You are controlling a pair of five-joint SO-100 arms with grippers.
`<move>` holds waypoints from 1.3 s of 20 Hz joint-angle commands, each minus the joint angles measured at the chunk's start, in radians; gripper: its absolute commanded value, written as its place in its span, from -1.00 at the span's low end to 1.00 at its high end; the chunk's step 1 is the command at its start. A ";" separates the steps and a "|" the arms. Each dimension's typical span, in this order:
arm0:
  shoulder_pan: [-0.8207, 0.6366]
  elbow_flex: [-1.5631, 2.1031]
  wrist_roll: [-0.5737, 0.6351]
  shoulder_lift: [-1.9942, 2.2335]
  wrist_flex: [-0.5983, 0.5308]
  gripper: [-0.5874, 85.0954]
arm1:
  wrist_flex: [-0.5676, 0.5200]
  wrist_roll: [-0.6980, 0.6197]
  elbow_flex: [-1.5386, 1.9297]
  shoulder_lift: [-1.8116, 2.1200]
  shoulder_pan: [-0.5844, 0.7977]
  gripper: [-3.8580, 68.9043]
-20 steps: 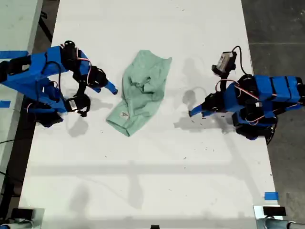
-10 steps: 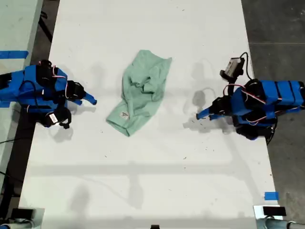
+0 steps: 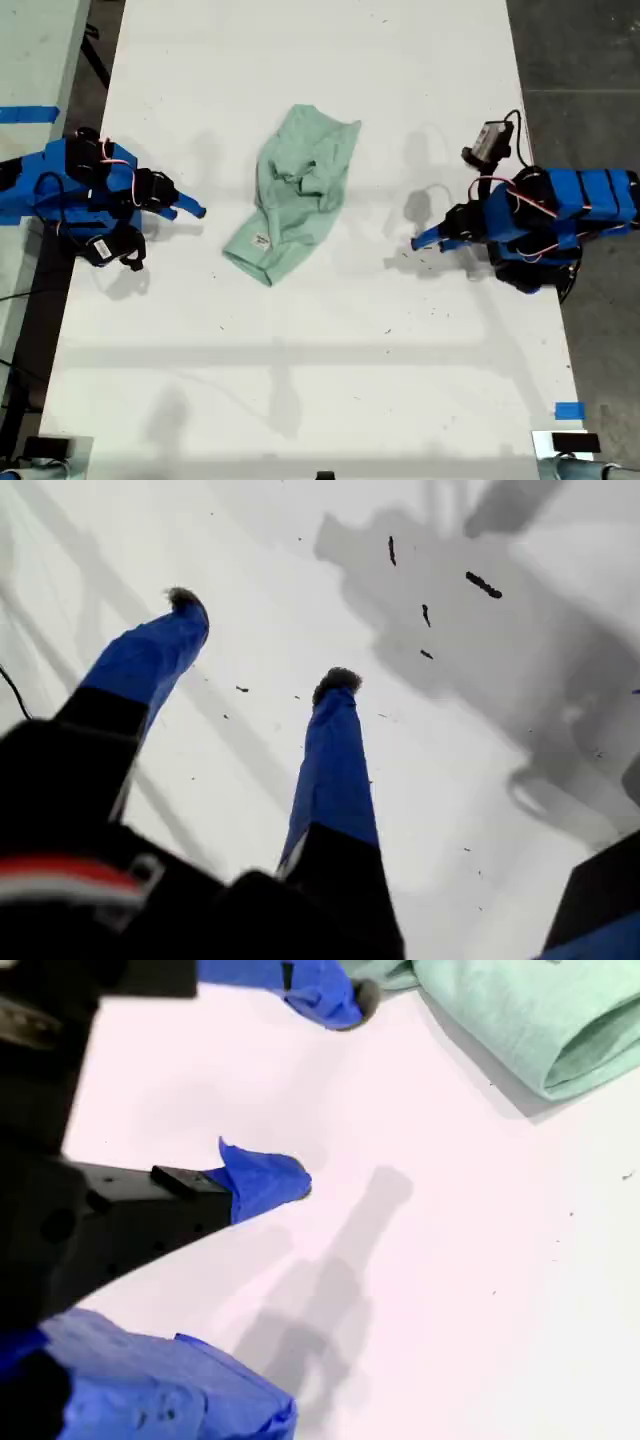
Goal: Fold tshirt
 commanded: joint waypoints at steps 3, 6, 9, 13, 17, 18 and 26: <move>0.005 -0.213 0.035 -0.302 -0.064 -0.52 | -0.163 -0.080 -0.256 -0.405 0.003 -0.26; 0.094 -0.565 0.094 -0.733 -0.110 -0.50 | -0.202 -0.161 -0.670 -0.856 0.009 -0.24; 0.172 -0.884 0.129 -1.103 -0.061 -0.46 | -0.074 -0.219 -1.215 -1.328 -0.006 -0.16; 0.189 -1.012 0.132 -1.292 -0.037 -0.38 | -0.006 -0.270 -1.707 -1.735 -0.015 -0.09; 0.156 -0.922 0.121 -1.336 -0.086 -0.32 | -0.081 -0.293 -1.715 -1.795 0.009 -0.04; 0.146 -0.887 0.126 -1.338 -0.132 -0.31 | -0.107 -0.301 -1.715 -1.812 0.015 -0.03; 0.034 -0.805 0.166 -1.594 -0.407 -0.34 | -0.356 -0.339 -1.775 -2.068 0.109 -0.02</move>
